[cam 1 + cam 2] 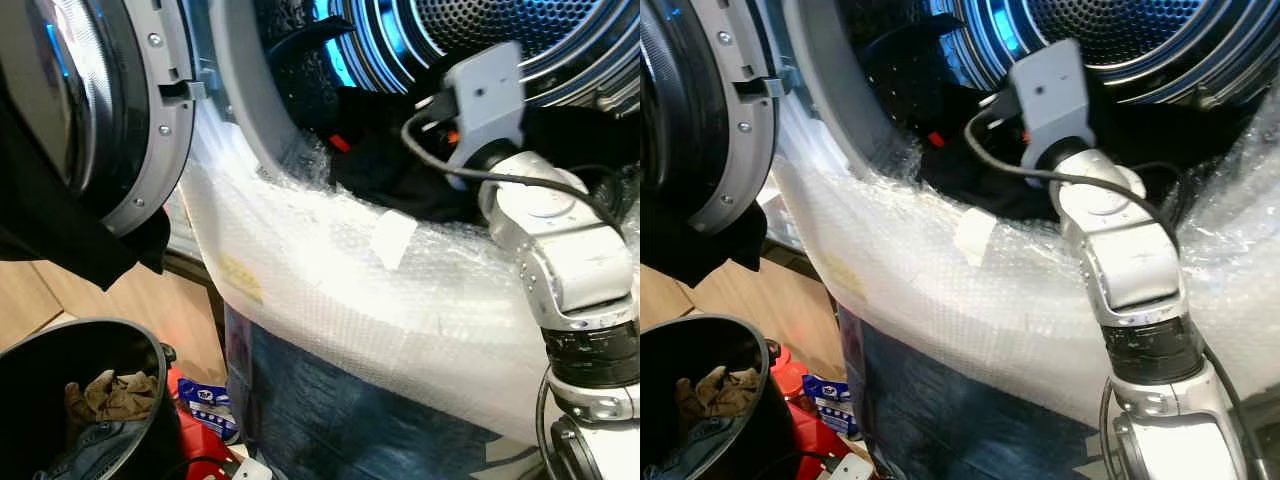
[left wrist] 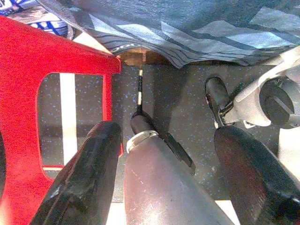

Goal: Clothes washing

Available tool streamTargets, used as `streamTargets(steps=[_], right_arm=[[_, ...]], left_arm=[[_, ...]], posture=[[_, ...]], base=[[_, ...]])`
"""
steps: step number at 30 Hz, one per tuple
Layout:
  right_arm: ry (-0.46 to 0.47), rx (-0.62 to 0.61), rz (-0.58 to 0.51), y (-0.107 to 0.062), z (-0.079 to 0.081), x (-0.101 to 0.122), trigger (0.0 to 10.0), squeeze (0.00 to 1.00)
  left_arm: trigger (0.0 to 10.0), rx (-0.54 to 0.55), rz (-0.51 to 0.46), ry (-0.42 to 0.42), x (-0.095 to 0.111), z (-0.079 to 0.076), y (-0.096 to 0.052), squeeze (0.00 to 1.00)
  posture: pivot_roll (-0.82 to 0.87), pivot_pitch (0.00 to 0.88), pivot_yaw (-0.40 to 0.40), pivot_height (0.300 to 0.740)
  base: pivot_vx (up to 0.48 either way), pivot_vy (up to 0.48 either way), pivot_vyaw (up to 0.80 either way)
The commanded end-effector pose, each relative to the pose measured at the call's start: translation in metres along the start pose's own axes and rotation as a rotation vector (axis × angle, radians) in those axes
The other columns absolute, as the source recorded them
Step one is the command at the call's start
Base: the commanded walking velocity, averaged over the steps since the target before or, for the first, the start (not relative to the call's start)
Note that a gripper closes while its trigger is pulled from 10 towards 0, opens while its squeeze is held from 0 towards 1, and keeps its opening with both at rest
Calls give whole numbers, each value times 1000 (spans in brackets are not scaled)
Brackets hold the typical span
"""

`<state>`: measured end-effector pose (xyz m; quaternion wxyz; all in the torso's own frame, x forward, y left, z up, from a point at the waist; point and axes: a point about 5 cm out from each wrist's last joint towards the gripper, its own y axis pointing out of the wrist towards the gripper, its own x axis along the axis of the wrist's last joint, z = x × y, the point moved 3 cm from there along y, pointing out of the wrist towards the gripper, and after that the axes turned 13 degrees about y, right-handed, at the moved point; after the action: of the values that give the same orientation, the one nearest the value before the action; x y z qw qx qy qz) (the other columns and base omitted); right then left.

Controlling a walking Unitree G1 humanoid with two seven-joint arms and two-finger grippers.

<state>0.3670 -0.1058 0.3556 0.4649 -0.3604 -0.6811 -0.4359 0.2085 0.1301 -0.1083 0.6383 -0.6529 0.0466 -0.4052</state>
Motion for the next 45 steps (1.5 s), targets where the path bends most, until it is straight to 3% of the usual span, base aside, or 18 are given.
streamTargets(steps=[1,7,12,18,20,23,27,30,38,40,44,45], right_arm=[[-16,36,-57,-4,3,18,10000,0],[-30,48,-10,-9,6,15,10000,0],[62,-111,18,-6,-16,12,10000,0],[123,-151,26,-7,-23,11,10000,0],[122,-161,18,-7,-25,13,10000,0],[124,-236,-46,-4,-42,33,10000,0],[117,-251,-77,-1,-44,41,10000,0],[189,-334,-117,17,-57,48,10000,0],[221,-223,-120,57,-30,59,10000,0],[208,-190,-116,78,-21,71,10000,0],[227,-209,-109,83,-25,75,10000,0],[189,-244,-110,84,-30,80,10000,0]], left_arm=[[10000,-16,21,6,-3,-3,0,0],[10000,-20,25,4,-3,-5,0,0],[10000,-15,20,1,0,-4,1,0],[10000,-13,16,-14,1,-3,1,0],[10000,-17,17,-20,1,-3,1,0],[10000,-34,21,-18,-1,-4,0,0],[10000,-33,22,-17,-1,-4,0,0],[10000,-41,17,-11,2,-6,1,0],[10000,-44,18,-9,1,-8,1,0],[10000,-43,17,-14,1,-9,1,0],[10000,-40,17,-26,0,-9,1,0],[10000,-38,17,-35,-1,-10,1,0]], posture=[[-141,0,-26,740],[-143,0,-32,740],[-144,0,-38,740],[-137,0,-41,740],[-137,0,-41,740],[-141,0,-39,740],[-142,0,-39,740],[-149,0,-41,740],[-141,0,-53,740],[-114,0,-72,740],[-97,0,-84,740],[-89,0,-91,740]], base=[[0,0,0],[0,0,0],[0,0,0],[0,0,0],[0,0,0],[0,0,0],[0,0,0],[0,0,0],[0,0,0],[0,0,0],[0,0,0],[0,0,0]])
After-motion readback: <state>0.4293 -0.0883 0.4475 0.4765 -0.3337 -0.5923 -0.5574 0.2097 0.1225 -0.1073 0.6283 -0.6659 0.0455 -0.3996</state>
